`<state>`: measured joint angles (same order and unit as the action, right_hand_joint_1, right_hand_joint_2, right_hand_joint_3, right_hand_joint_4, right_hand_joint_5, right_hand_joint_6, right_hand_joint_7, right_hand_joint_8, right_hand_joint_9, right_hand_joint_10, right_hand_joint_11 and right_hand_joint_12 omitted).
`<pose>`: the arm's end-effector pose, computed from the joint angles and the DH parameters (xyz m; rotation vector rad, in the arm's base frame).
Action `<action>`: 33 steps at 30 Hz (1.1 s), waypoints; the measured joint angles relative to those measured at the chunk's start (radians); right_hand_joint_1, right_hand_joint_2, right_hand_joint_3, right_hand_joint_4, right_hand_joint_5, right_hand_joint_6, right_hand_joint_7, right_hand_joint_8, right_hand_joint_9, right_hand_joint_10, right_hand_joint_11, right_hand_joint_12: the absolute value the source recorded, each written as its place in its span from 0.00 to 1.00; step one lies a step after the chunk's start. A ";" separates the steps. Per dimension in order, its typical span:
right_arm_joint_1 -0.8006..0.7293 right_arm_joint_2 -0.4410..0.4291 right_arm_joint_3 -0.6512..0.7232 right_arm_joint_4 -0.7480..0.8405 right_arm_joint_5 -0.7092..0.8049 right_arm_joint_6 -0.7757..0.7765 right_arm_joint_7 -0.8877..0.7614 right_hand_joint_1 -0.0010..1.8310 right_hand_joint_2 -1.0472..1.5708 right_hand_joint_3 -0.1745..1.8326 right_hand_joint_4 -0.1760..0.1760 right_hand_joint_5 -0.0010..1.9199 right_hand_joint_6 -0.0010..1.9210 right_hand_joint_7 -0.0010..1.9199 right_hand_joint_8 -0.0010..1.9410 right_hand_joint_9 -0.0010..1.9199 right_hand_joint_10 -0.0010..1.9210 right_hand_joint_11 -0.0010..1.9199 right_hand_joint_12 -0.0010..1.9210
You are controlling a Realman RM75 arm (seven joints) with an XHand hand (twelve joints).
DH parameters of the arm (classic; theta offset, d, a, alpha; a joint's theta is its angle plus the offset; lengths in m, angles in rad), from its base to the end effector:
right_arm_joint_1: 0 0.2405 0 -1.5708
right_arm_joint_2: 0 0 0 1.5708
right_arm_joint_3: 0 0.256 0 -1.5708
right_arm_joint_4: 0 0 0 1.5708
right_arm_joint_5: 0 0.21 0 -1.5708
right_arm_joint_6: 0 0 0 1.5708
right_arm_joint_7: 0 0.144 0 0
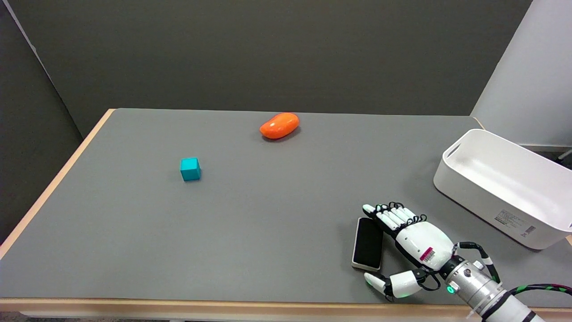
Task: Pick up the blackboard eraser.
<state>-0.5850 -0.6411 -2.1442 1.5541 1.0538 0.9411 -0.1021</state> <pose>-0.3193 -0.1523 0.3584 1.7055 -0.2526 0.0466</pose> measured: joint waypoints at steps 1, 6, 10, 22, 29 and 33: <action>0.002 -0.001 0.004 0.000 0.001 -0.008 0.000 0.22 0.58 0.52 0.40 0.02 0.06 0.04 0.20 0.00 0.22 0.00 0.49; 0.009 -0.003 0.017 -0.002 0.006 -0.037 -0.001 0.22 0.59 0.52 0.39 0.02 0.06 0.05 0.21 0.00 0.23 0.00 0.49; 0.013 -0.005 0.024 -0.002 0.008 -0.051 -0.003 0.23 0.62 0.48 0.37 0.01 0.14 0.14 0.20 0.00 0.34 0.00 0.50; 0.021 -0.033 0.036 -0.021 -0.010 -0.016 -0.007 0.40 0.67 0.54 0.45 0.25 0.47 0.42 0.57 0.34 0.68 0.05 0.67; 0.029 -0.075 0.038 -0.059 -0.054 0.057 -0.008 0.45 0.67 0.52 0.45 0.26 0.55 0.44 0.61 0.38 0.70 0.09 0.71; 0.035 -0.090 0.042 -0.071 -0.070 0.091 -0.009 0.46 0.67 0.52 0.45 0.26 0.55 0.44 0.62 0.38 0.71 0.10 0.72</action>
<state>-0.5500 -0.7309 -2.1024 1.4831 0.9837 1.0325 -0.1109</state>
